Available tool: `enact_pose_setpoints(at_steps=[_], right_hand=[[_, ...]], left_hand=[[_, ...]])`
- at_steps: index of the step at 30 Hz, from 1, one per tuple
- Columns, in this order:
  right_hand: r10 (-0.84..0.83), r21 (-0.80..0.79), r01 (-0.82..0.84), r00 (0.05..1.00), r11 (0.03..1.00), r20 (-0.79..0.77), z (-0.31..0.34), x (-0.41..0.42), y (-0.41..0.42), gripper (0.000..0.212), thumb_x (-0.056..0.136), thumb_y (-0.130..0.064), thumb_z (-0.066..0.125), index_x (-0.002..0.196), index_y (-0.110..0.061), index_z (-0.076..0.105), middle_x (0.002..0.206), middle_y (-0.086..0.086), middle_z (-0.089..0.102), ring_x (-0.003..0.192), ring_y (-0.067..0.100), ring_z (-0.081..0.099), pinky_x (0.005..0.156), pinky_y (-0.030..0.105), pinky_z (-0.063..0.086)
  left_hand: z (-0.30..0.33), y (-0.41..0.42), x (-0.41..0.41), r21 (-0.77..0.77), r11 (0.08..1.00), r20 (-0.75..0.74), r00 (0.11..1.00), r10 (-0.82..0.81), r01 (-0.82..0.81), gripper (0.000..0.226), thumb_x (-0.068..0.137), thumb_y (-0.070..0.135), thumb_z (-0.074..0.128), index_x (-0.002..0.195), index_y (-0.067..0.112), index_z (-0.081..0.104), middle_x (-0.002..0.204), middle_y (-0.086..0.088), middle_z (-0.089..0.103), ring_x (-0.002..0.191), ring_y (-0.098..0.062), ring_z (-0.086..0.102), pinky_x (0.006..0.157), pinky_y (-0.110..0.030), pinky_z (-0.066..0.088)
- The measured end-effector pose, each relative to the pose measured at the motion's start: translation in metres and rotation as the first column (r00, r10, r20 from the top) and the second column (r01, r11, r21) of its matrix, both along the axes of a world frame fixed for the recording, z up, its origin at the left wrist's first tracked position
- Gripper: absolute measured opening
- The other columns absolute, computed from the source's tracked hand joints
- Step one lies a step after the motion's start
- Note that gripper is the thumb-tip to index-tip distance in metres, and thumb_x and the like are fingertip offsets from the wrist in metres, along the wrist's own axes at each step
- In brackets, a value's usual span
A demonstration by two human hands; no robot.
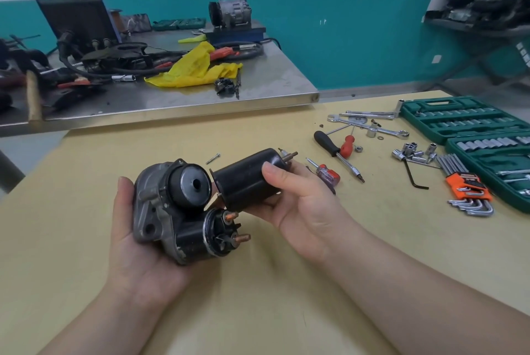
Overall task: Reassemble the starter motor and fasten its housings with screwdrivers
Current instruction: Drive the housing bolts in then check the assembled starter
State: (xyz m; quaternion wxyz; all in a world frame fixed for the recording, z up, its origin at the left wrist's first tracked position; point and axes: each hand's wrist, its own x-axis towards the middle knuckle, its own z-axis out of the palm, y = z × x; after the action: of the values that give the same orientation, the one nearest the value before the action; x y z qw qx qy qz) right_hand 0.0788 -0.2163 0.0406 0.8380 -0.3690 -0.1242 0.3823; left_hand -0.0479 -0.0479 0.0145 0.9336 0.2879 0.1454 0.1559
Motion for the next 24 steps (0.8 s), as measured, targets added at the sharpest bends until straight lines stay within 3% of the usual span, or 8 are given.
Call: enact_pose_setpoints(at_steps=[7,13,17,21,24], right_hand=[[0.056,-0.083,-0.052,0.997,0.995,0.049,0.000,0.004,-0.003,0.071,0.088,-0.019,0.079,0.144,0.012,0.048,0.139,0.036,0.061,0.126,0.050,0.065,0.095,0.059,0.061],[0.009,-0.010,-0.009,1.000,1.000,-0.007,0.001,0.003,-0.002,0.081,0.081,-0.024,0.085,0.144,0.010,0.049,0.137,0.033,0.064,0.120,0.046,0.071,0.088,0.053,0.063],[-0.085,0.046,0.085,0.996,0.995,0.014,-0.001,0.005,-0.002,0.074,0.088,-0.015,0.078,0.146,0.013,0.043,0.137,0.034,0.064,0.124,0.046,0.068,0.096,0.055,0.062],[-0.120,0.051,0.115,0.987,0.992,0.111,-0.003,0.001,-0.001,0.068,0.083,-0.001,0.080,0.141,0.012,0.048,0.137,0.034,0.063,0.126,0.048,0.066,0.104,0.057,0.057],[-0.121,0.068,0.112,0.979,0.991,0.162,-0.005,-0.003,-0.001,0.061,0.081,0.002,0.077,0.137,0.010,0.052,0.126,0.031,0.068,0.117,0.046,0.069,0.100,0.055,0.059]], left_hand=[[-0.001,0.003,0.000,-0.048,0.998,0.007,0.999,-0.034,0.034,0.079,0.087,0.082,0.063,0.143,0.027,0.070,0.150,-0.009,0.065,0.133,-0.034,0.066,0.117,-0.067,0.038],[0.001,0.000,0.000,-0.062,0.998,0.002,1.000,-0.026,0.026,0.075,0.086,0.078,0.067,0.141,0.027,0.072,0.149,-0.006,0.066,0.131,-0.031,0.068,0.116,-0.064,0.042],[0.004,-0.002,-0.001,-0.041,0.998,0.003,0.998,-0.056,0.056,0.076,0.082,0.077,0.069,0.140,0.028,0.073,0.147,-0.007,0.068,0.129,-0.037,0.069,0.101,-0.069,0.054],[0.007,-0.005,-0.003,0.019,0.993,0.005,0.993,-0.114,0.114,0.081,0.072,0.078,0.076,0.137,0.029,0.075,0.151,-0.006,0.065,0.136,-0.039,0.063,0.107,-0.069,0.047],[0.007,-0.006,-0.005,0.047,0.989,0.017,0.990,-0.143,0.142,0.089,0.063,0.075,0.085,0.137,0.027,0.075,0.151,-0.008,0.065,0.135,-0.038,0.064,0.103,-0.067,0.052]])
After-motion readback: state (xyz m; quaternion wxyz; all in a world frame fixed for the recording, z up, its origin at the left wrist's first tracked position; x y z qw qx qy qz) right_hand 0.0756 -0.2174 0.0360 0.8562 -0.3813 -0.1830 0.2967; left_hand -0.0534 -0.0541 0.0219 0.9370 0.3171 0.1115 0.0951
